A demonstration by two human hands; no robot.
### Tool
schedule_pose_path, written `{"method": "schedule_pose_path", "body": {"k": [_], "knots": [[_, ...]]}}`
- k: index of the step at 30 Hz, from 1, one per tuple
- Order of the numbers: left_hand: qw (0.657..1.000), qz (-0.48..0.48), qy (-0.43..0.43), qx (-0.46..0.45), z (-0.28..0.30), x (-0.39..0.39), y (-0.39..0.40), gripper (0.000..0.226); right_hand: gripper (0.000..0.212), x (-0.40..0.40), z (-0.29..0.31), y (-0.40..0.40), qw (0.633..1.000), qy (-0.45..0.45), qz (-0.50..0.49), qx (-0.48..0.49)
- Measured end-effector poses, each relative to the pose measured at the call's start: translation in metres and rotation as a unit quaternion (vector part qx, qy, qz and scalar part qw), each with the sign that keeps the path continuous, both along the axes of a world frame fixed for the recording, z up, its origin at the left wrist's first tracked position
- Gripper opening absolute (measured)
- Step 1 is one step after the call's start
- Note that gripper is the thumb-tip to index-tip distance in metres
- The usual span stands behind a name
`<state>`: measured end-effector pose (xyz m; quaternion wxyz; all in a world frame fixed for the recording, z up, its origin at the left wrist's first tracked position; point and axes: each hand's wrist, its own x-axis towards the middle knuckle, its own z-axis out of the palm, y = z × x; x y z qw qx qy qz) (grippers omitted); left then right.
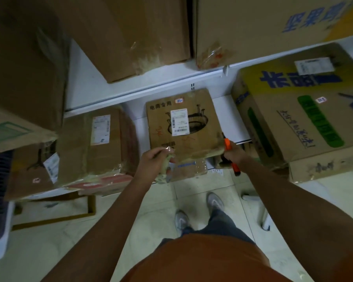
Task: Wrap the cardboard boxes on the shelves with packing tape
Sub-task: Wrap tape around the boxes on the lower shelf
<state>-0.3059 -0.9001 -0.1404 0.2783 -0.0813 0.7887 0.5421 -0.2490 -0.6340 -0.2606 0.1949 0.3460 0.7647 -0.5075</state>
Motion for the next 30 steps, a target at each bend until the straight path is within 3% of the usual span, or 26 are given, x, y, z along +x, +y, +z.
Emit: {"method": "schedule_pose_path", "body": {"k": [2, 4, 5, 9, 14, 16, 22, 26, 28, 30], "knots": [[0.999, -0.037, -0.014, 0.013, 0.006, 0.001, 0.01, 0.015, 0.04, 0.01, 0.01, 0.0, 0.999, 0.011, 0.039, 0.031], [0.997, -0.061, -0.039, 0.039, 0.014, 0.001, 0.021, 0.018, 0.067, 0.017, 0.026, -0.002, 0.998, 0.03, 0.003, 0.048], [0.994, -0.07, -0.058, 0.062, 0.017, 0.001, 0.028, 0.021, 0.07, 0.023, 0.031, -0.001, 0.997, 0.043, -0.018, 0.056], [0.972, -0.12, -0.132, 0.152, 0.025, 0.006, 0.06, 0.025, 0.066, 0.061, 0.072, 0.011, 0.985, 0.111, -0.105, 0.084], [0.958, -0.213, -0.134, 0.14, 0.015, 0.029, 0.121, 0.029, 0.029, 0.144, 0.119, 0.038, 0.931, 0.107, -0.3, 0.18], [0.955, -0.24, -0.129, 0.119, 0.008, 0.042, 0.148, 0.033, 0.025, 0.178, 0.123, 0.059, 0.897, 0.11, -0.389, 0.181], [0.961, -0.26, -0.073, 0.049, -0.012, 0.09, 0.198, 0.034, 0.029, 0.254, 0.083, 0.13, 0.849, 0.111, -0.516, 0.026], [0.971, -0.235, -0.045, 0.019, -0.044, 0.106, 0.222, 0.038, 0.016, 0.264, 0.04, 0.174, 0.794, 0.119, -0.587, -0.101], [0.978, -0.197, -0.064, 0.003, -0.07, 0.111, 0.233, 0.042, 0.022, 0.26, 0.023, 0.192, 0.789, 0.096, -0.594, -0.123], [0.985, -0.161, -0.067, -0.014, -0.057, 0.127, 0.249, 0.044, 0.033, 0.253, 0.009, 0.208, 0.797, 0.077, -0.582, -0.141]]}}
